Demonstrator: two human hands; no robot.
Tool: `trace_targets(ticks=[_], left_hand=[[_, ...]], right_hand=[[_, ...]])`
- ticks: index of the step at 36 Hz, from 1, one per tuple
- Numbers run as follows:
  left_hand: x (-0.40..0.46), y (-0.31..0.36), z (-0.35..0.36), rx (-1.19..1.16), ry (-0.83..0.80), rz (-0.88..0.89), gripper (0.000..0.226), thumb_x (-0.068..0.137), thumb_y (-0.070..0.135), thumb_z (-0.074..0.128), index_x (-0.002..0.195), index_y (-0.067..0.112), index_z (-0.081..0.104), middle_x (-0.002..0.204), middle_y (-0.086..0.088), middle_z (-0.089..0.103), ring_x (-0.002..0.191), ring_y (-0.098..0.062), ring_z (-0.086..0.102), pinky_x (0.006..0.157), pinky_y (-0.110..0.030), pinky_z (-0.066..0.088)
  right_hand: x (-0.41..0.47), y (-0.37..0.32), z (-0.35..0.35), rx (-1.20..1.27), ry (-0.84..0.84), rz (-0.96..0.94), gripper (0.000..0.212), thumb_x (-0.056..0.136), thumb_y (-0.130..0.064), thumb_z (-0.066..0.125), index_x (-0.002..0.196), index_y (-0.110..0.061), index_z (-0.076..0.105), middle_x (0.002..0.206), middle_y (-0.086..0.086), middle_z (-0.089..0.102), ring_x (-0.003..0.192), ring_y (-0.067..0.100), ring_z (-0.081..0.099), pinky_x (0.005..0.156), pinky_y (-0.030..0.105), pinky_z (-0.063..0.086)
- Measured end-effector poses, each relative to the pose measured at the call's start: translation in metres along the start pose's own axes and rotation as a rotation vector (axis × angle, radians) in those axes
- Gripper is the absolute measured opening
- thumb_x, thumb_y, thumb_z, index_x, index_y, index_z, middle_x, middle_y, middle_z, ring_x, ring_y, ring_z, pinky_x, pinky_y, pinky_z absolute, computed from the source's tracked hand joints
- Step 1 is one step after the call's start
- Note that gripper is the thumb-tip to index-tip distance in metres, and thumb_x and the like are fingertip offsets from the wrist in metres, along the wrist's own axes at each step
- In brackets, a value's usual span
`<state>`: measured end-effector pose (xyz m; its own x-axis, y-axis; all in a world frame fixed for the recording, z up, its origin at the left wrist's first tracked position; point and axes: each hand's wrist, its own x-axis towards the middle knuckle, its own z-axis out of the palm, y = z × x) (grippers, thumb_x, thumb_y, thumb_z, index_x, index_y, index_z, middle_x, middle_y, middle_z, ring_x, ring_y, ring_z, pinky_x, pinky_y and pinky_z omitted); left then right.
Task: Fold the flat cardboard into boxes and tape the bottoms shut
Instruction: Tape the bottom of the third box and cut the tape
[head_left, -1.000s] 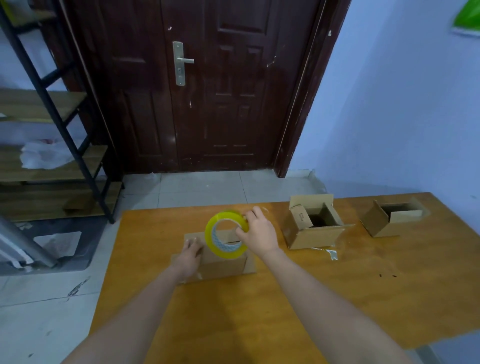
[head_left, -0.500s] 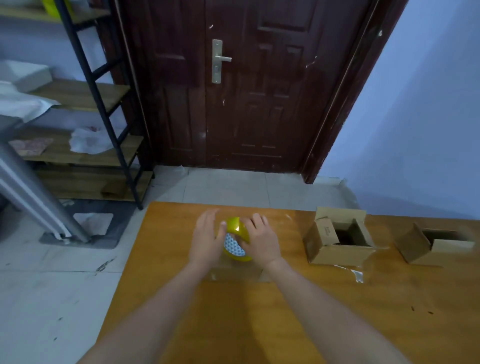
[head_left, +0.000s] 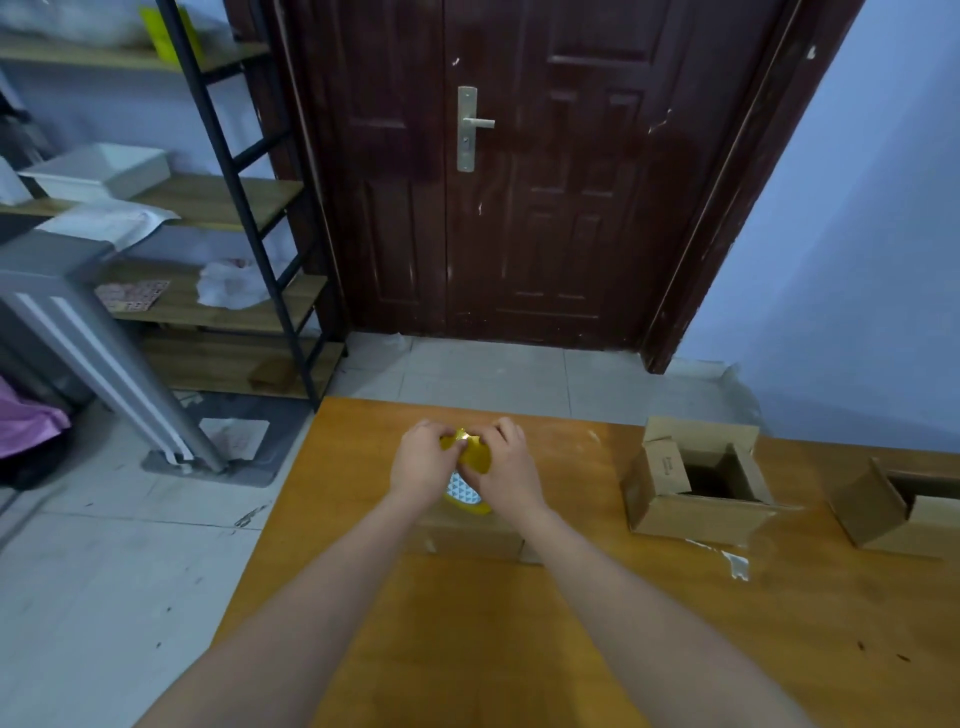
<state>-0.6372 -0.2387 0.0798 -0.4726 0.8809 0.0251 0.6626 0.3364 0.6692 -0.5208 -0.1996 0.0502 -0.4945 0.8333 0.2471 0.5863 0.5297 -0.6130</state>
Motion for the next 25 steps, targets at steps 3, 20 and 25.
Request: trace_targets(ticks=[3, 20, 25], left_hand=[[0.001, 0.001, -0.005, 0.008, -0.019, -0.036, 0.033, 0.090, 0.025, 0.061, 0.119, 0.008, 0.064, 0.122, -0.006, 0.062, 0.108, -0.021, 0.059, 0.084, -0.026, 0.044], [0.018, 0.020, -0.013, 0.247, -0.092, -0.252, 0.017, 0.093, 0.014, 0.050, 0.095, 0.005, 0.064, 0.100, -0.012, 0.065, 0.093, -0.031, 0.060, 0.068, -0.034, 0.047], [0.019, 0.019, -0.009, 0.490, -0.182, -0.164, 0.023, 0.093, 0.005, 0.041, 0.109, 0.003, 0.057, 0.118, -0.016, 0.056, 0.118, -0.032, 0.045, 0.088, -0.039, 0.044]], right_hand=[[0.000, 0.000, -0.001, 0.046, -0.009, 0.102, 0.049, 0.080, -0.036, 0.072, 0.122, -0.015, 0.056, 0.114, 0.001, 0.046, 0.110, 0.018, 0.040, 0.089, 0.031, 0.044], [-0.005, -0.015, 0.000, 0.101, -0.239, 0.268, 0.057, 0.088, -0.032, 0.065, 0.135, -0.009, 0.042, 0.131, 0.009, 0.054, 0.121, 0.025, 0.050, 0.068, 0.018, 0.022], [-0.007, -0.020, 0.003, 0.077, -0.241, 0.270, 0.052, 0.087, -0.031, 0.066, 0.127, -0.005, 0.045, 0.124, 0.014, 0.057, 0.113, 0.030, 0.054, 0.069, 0.029, 0.030]])
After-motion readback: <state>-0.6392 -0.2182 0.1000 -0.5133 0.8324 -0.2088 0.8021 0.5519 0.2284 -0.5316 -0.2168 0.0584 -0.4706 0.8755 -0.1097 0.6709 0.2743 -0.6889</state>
